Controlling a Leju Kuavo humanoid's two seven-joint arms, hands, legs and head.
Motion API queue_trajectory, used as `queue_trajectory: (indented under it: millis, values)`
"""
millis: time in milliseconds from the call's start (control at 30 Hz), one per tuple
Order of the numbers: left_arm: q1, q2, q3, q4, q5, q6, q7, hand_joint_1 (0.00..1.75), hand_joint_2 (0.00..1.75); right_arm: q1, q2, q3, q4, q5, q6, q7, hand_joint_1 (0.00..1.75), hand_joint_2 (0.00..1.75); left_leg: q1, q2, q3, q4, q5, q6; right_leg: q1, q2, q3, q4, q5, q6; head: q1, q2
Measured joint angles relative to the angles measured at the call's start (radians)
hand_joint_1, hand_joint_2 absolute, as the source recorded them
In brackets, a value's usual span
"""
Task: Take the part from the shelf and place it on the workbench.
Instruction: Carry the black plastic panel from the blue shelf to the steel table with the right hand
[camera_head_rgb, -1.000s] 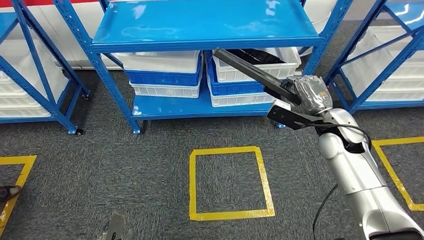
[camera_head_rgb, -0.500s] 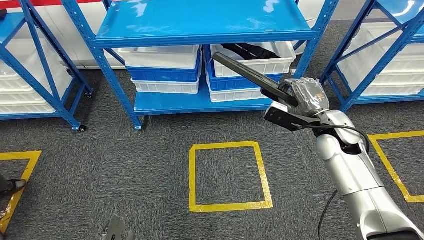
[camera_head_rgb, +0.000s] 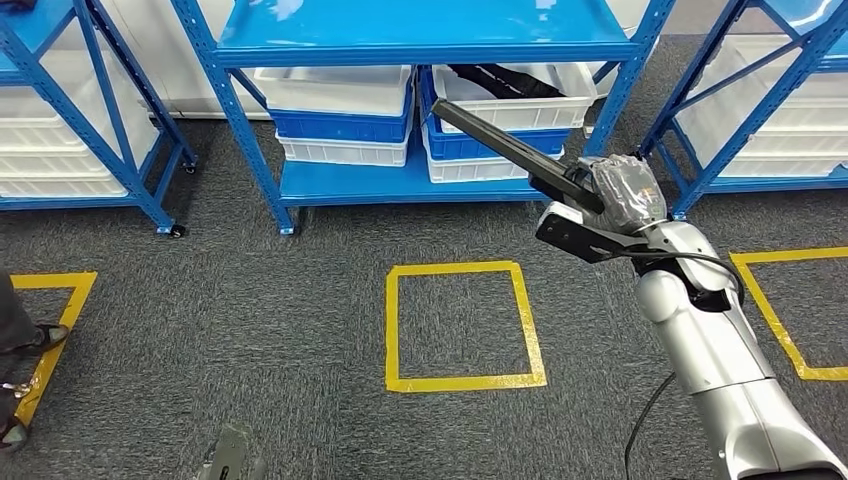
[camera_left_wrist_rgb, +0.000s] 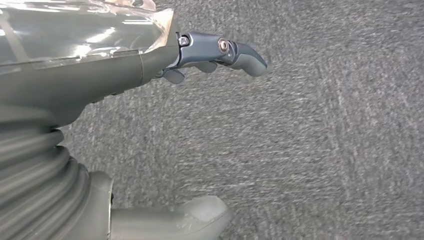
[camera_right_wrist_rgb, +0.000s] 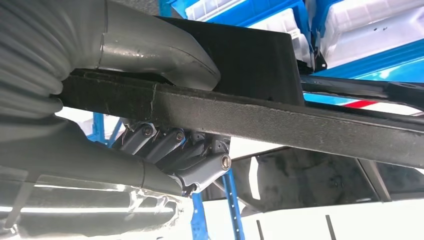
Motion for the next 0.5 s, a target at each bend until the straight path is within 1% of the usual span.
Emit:
queue_trajectory:
  millis: [33, 67, 100, 133, 167, 200, 233, 267, 300, 333, 367, 400, 433, 467, 500]
  values:
    - [0.0, 0.001, 0.0, 0.0, 0.0, 0.0, 0.0, 0.0, 1.75, -0.001, 0.0, 0.0, -0.002, 0.0, 0.0, 0.0, 1.75, 1.75, -0.003, 0.0, -0.009, 0.002, 0.013, -0.005, 0.003, 0.001, 0.025, -0.049, -0.014, -0.009, -0.001, 0.0]
    - [0.001, 0.001, 0.0, 0.0, 0.0, 0.0, 0.0, 0.0, 1.75, -0.001, 0.001, 0.0, -0.003, 0.0, 0.0, 0.0, 1.75, 1.75, -0.005, -0.001, -0.017, 0.0, 0.027, -0.008, 0.008, 0.002, 0.03, -0.071, -0.02, -0.017, -0.001, 0.0]
    - [0.003, 0.002, 0.0, 0.0, 0.0, 0.0, -0.001, 0.0, 1.75, 0.0, 0.001, 0.0, -0.002, 0.0, 0.0, -0.001, 1.75, 1.75, -0.005, -0.001, -0.025, -0.003, 0.037, -0.011, 0.002, 0.001, 0.016, -0.066, -0.012, -0.026, -0.003, 0.0]
    - [0.006, 0.003, 0.0, 0.0, 0.0, 0.0, 0.0, 0.0, 1.75, 0.003, 0.002, 0.001, -0.002, 0.0, 0.001, -0.001, 1.75, 1.75, -0.003, -0.002, -0.034, 0.001, 0.027, -0.016, -0.002, -0.001, 0.002, -0.062, 0.0, -0.033, -0.005, 0.0]
    - [0.008, 0.004, 0.001, 0.0, 0.0, 0.0, 0.0, 0.0, 1.75, 0.005, 0.002, 0.001, -0.002, 0.001, 0.001, -0.001, 1.75, 1.75, 0.0, -0.002, -0.045, 0.019, -0.006, -0.021, -0.006, -0.003, -0.012, -0.058, 0.012, -0.044, -0.007, 0.0]
    - [0.01, 0.004, 0.001, 0.0, 0.0, 0.0, 0.0, 0.0, 1.75, 0.007, 0.002, 0.001, -0.002, 0.001, 0.001, -0.001, 1.75, 1.75, 0.003, -0.003, -0.056, 0.058, -0.06, -0.027, -0.01, -0.005, -0.028, -0.057, 0.026, -0.055, -0.01, 0.0]
    - [0.011, 0.004, 0.001, 0.0, 0.0, 0.0, 0.0, 0.0, 1.75, 0.008, 0.002, 0.001, -0.002, 0.001, 0.002, -0.001, 1.75, 1.75, 0.005, -0.003, -0.066, 0.116, -0.125, -0.033, -0.007, -0.006, -0.044, -0.055, 0.04, -0.063, -0.013, 0.0]
    - [0.011, 0.004, 0.002, 0.0, 0.0, 0.0, 0.0, 0.0, 1.75, 0.008, 0.002, 0.001, -0.002, 0.001, 0.002, -0.001, 1.75, 1.75, 0.007, -0.003, -0.074, 0.184, -0.178, -0.037, -0.005, -0.006, -0.06, -0.054, 0.054, -0.07, -0.014, 0.0]
    - [0.01, 0.004, 0.002, 0.0, 0.0, 0.0, 0.0, 0.0, 1.75, 0.008, 0.002, 0.0, -0.002, 0.0, 0.001, -0.001, 1.75, 1.75, 0.009, -0.004, -0.077, 0.249, -0.205, -0.04, -0.003, -0.006, -0.076, -0.053, 0.068, -0.072, -0.015, 0.0]
    - [0.01, 0.004, 0.002, 0.0, 0.0, 0.0, 0.0, 0.0, 1.75, 0.009, 0.002, 0.0, -0.002, -0.001, 0.001, -0.001, 1.75, 1.75, 0.011, -0.004, -0.069, 0.292, -0.205, -0.042, -0.002, -0.006, -0.093, -0.051, 0.081, -0.072, -0.014, 0.0]
    - [0.01, 0.004, 0.002, 0.0, 0.0, 0.0, 0.0, 0.0, 1.75, 0.01, 0.002, 0.0, -0.003, -0.002, 0.0, -0.001, 1.75, 1.75, 0.012, -0.004, -0.049, 0.305, -0.185, -0.042, -0.001, -0.006, -0.109, -0.05, 0.093, -0.07, -0.015, 0.0]
    - [0.01, 0.004, 0.002, 0.0, 0.0, 0.0, 0.0, 0.0, 1.75, 0.011, 0.003, -0.002, -0.003, -0.004, -0.001, -0.002, 1.75, 1.75, 0.013, -0.004, -0.015, 0.286, -0.158, -0.04, -0.001, -0.006, -0.125, -0.048, 0.105, -0.068, -0.015, 0.0]
    - [0.009, 0.004, 0.003, 0.0, 0.0, 0.0, 0.0, 0.0, 1.75, 0.012, 0.003, -0.004, -0.005, -0.004, -0.002, -0.004, 1.75, 1.75, 0.013, -0.005, 0.036, 0.235, -0.141, -0.036, -0.001, -0.005, -0.138, -0.047, 0.116, -0.065, -0.015, 0.0]
    - [0.007, 0.004, 0.003, 0.0, 0.001, 0.0, -0.001, 0.0, 1.75, 0.013, 0.004, -0.007, -0.01, -0.001, -0.005, -0.005, 1.75, 1.75, 0.011, -0.006, 0.097, 0.16, -0.144, -0.031, 0.0, -0.005, -0.149, -0.046, 0.127, -0.06, -0.015, 0.0]
    - [0.006, 0.004, 0.004, 0.0, 0.001, 0.0, -0.001, 0.0, 1.75, 0.013, 0.004, -0.011, -0.015, 0.005, -0.01, -0.007, 1.75, 1.75, 0.009, -0.007, 0.152, 0.086, -0.158, -0.027, 0.001, -0.005, -0.157, -0.047, 0.138, -0.053, -0.014, 0.0]
